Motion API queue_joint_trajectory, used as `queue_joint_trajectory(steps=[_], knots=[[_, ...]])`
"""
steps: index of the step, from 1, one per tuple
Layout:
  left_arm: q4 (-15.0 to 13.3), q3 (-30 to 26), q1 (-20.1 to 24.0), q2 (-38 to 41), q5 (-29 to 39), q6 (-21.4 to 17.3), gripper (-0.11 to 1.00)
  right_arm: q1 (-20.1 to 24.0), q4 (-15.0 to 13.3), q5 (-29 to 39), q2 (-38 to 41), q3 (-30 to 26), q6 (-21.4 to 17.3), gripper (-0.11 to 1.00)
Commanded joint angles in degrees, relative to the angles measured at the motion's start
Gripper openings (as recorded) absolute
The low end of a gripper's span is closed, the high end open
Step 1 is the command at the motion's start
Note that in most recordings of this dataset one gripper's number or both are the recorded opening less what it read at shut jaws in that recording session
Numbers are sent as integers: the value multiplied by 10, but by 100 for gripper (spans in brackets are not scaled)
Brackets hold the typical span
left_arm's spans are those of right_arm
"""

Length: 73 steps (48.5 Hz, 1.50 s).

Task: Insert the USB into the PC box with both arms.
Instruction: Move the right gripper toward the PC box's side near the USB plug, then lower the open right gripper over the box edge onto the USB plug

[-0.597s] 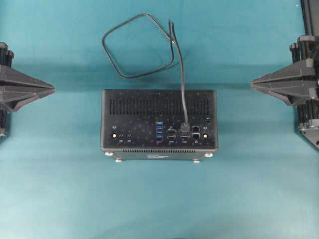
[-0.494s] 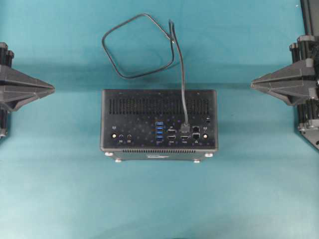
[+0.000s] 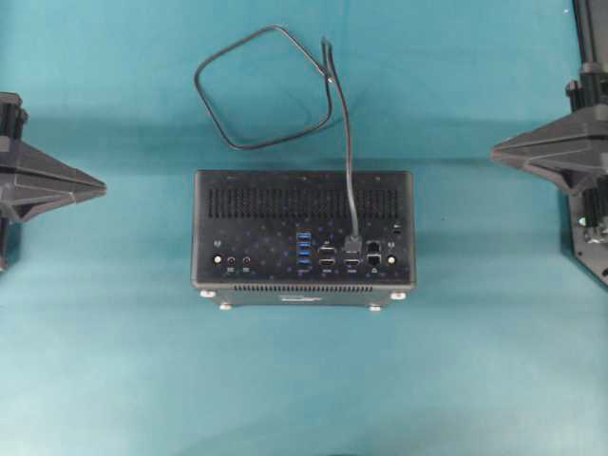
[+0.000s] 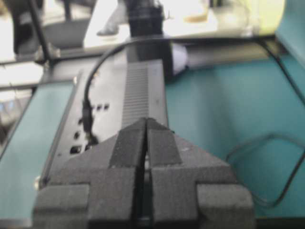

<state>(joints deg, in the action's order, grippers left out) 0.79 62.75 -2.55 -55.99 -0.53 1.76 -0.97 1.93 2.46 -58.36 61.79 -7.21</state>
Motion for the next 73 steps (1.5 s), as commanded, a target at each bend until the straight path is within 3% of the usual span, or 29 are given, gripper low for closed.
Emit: queue_joint_trajectory(steps=[1, 11, 23, 31, 37, 46, 49, 73], knots=[[2, -29, 0, 3, 9, -11, 0, 1, 1, 64, 26, -55, -24, 3], [2, -38, 1, -6, 30, -27, 0, 4, 0, 168, 93, -133, -75, 3], [1, -40, 2, -12, 62, -28, 0, 30, 0, 291, 195, -244, -75, 5], [2, -45, 4, -18, 77, -28, 0, 43, 1, 411, 263, -332, -76, 13], [2, -45, 9, -20, 85, -28, 0, 44, 1, 483, 303, -386, -76, 29], [2, -46, 11, -22, 92, -28, 0, 60, -4, 515, 347, -443, -73, 77], [2, -46, 11, -21, 93, -28, 0, 66, -4, 519, 363, -456, -73, 86], [1, -52, 11, -20, 132, -26, 0, 86, -4, 593, 468, -539, -72, 84]])
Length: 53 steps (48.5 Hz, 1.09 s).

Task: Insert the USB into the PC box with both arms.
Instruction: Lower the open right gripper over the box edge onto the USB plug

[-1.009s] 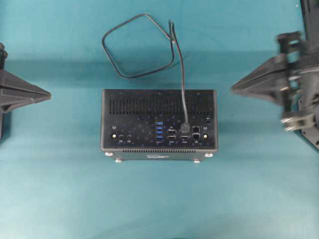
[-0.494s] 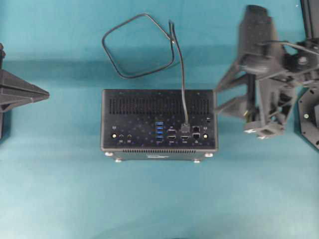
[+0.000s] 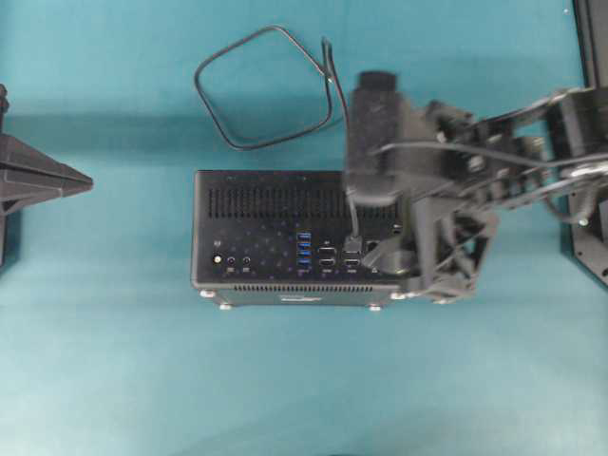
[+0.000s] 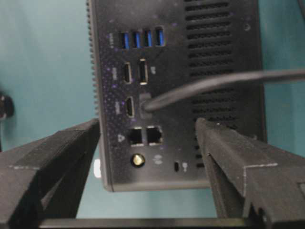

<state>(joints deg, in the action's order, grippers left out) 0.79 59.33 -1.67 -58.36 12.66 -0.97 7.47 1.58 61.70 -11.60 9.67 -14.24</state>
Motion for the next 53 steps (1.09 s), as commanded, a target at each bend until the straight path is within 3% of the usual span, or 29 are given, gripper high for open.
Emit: queue_joint_trajectory(steps=[1, 16, 28, 41, 53], knots=[[2, -17, 1, 3, 0, 1, 0, 2, -1, 2, 4, -18, -2, 84], [2, -15, 2, 2, 2, 2, 0, 2, -7, -4, 23, -14, 7, 83], [2, -18, 1, 2, 2, 3, 0, 2, -11, -5, 30, -10, 18, 74], [2, -18, 1, 4, 1, 5, 0, 1, -11, -5, 33, -4, 19, 72], [2, -18, 1, 3, 0, 5, 0, 1, -11, -10, 33, -4, 18, 56]])
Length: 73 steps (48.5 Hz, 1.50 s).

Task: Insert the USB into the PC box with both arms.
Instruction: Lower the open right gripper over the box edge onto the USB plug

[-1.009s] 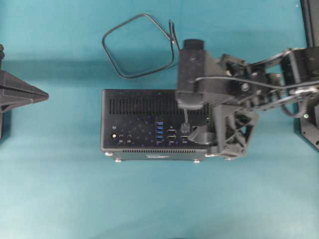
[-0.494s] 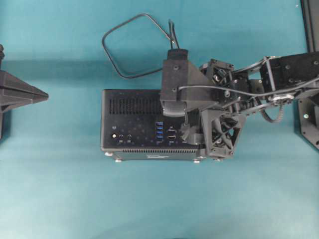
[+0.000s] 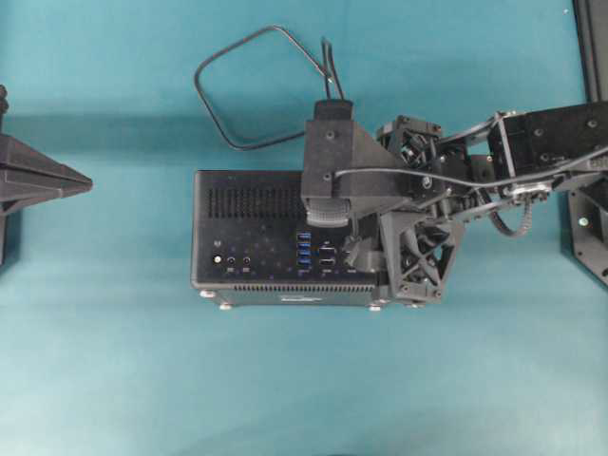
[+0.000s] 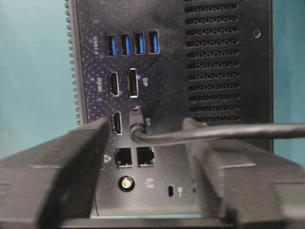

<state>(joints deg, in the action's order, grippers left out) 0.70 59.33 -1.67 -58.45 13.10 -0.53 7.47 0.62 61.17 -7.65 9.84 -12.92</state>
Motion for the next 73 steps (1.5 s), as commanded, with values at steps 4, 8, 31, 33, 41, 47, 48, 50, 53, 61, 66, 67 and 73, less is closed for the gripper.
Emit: queue_joint_trajectory(steps=[4, 8, 31, 33, 41, 47, 48, 50, 53, 61, 66, 67, 73], knots=[[3, -17, 1, 3, -4, 1, 0, 1, -1, -10, -6, -5, 5, 49], [3, -16, 2, 3, -4, 1, 0, 1, -1, -14, -5, -5, 5, 42], [2, -13, 2, 3, -5, 4, 0, 1, -2, -15, -6, -7, 2, 17], [2, -12, 1, 3, -4, 4, 0, 1, -4, -15, -6, -10, 1, 16], [2, -13, 2, 2, -6, 4, 0, 5, -35, -15, -6, -31, 1, 15], [3, -12, 1, -1, -6, 4, 0, 12, -76, -15, -4, -46, 0, 15], [2, -12, 2, -2, -6, 4, 0, 13, -82, -15, -4, -47, -1, 15], [3, -12, 1, -4, -6, 4, 0, 15, -91, -15, -3, -53, -1, 15], [3, -12, 2, -6, -6, 4, 0, 17, -98, -15, 0, -55, -1, 15], [3, -11, 2, -8, -6, 4, 0, 18, -106, -46, 8, -49, -1, 15], [3, -11, 2, -8, -6, 4, 0, 18, -107, -81, 11, -43, -1, 15], [3, -11, 1, -8, -6, 5, 0, 18, -108, -87, 13, -42, -1, 15], [3, -11, 2, -9, -6, 5, 0, 19, -113, -99, 20, -37, -1, 15]])
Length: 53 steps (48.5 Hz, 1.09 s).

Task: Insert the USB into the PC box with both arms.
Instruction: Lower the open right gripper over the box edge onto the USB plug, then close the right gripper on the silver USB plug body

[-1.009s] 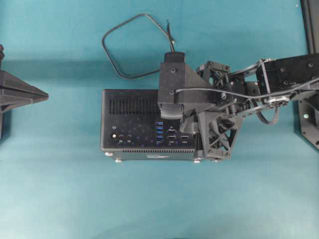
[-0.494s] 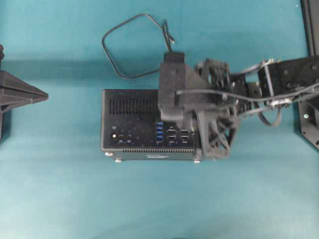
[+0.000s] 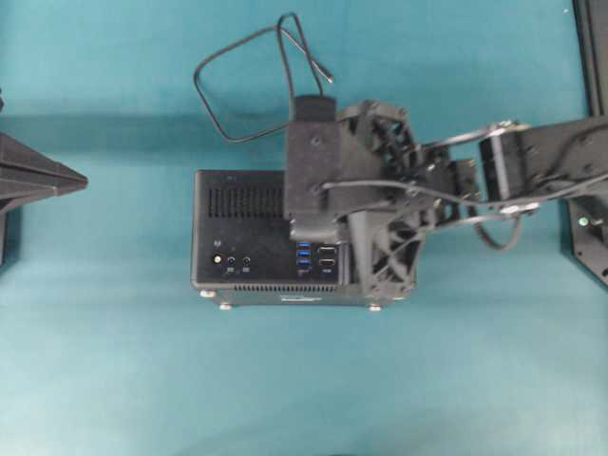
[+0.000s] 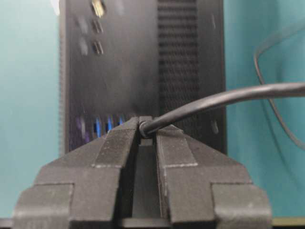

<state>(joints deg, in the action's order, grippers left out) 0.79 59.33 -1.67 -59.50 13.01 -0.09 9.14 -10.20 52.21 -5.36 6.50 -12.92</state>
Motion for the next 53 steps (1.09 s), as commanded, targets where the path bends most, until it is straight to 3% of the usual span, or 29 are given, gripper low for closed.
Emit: queue_joint_trajectory(steps=[1, 20, 53], knots=[[2, -11, 1, 2, -5, 1, 0, 4, -5, -10, -2, -4, -1, 15], [2, -9, 2, 1, -5, 1, 0, 7, -41, -14, 4, 19, -17, 14], [2, -7, 1, 0, -5, 16, 0, 18, -41, -26, -5, 51, -57, 14]])
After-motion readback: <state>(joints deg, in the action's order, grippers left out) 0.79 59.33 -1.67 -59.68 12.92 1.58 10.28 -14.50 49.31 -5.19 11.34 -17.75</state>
